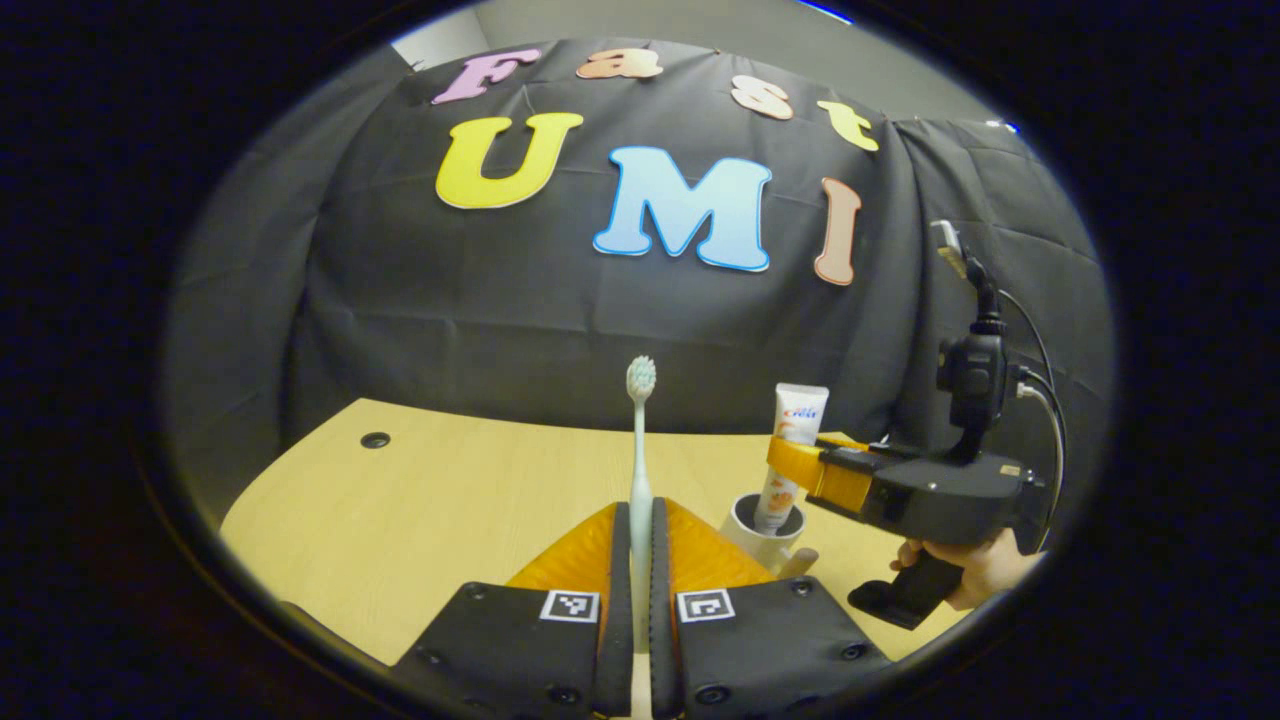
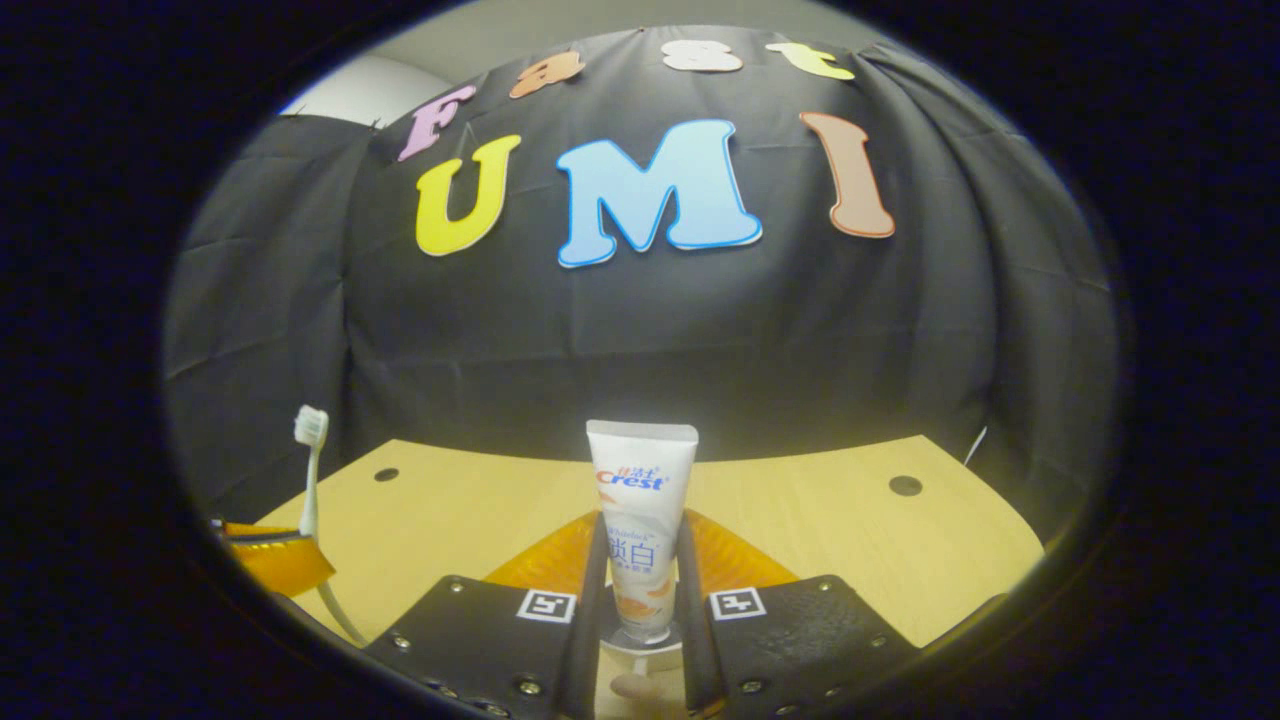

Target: Put the toothbrush and toothpaste on the desktop into the cup, then pick up the cup and place it on the coaster on the desktop.

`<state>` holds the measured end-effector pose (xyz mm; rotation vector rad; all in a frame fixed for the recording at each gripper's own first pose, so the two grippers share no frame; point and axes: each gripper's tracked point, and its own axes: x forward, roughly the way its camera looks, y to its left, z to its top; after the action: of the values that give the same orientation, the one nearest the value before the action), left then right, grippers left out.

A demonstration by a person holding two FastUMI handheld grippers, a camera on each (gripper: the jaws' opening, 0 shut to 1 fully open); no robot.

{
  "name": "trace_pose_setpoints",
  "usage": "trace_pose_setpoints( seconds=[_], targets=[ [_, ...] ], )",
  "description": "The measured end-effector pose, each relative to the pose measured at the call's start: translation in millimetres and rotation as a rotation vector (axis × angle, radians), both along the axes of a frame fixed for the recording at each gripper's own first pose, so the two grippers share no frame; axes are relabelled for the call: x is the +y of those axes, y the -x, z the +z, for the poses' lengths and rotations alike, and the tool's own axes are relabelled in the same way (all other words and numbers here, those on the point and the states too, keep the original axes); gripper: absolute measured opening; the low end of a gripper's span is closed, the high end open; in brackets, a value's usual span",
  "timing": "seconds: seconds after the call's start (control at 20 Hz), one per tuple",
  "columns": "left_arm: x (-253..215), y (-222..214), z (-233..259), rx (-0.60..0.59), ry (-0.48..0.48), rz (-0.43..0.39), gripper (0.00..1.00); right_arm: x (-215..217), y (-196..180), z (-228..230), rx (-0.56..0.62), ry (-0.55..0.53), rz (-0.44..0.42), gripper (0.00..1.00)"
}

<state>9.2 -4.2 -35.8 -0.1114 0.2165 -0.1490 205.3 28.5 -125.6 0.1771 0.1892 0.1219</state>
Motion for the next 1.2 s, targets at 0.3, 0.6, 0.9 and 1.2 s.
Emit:
trace_pose_setpoints(
  seconds=[0.3, 0.6, 0.9, 1.2],
  targets=[
    [-3.0, -11.0, 6.1, -0.021, -0.01, 0.039, 0.14, -2.9, 2.0, -38.1, 0.121, 0.012, 0.047, 0.39],
    [-27.4, -23.3, 8.9, -0.05, 0.005, -0.039, 0.14, -9.6, 16.2, -23.5, 0.117, 0.003, 0.033, 0.42],
    [-64.2, -48.1, 32.1, -0.168, 0.071, -0.181, 0.13, -31.3, 48.0, 10.0, 0.053, -0.054, -0.078, 0.81],
    [-96.7, -75.2, 47.7, -0.252, 0.13, -0.276, 0.13, -75.8, 97.6, 38.7, 0.008, -0.035, -0.224, 0.84]
  ],
)
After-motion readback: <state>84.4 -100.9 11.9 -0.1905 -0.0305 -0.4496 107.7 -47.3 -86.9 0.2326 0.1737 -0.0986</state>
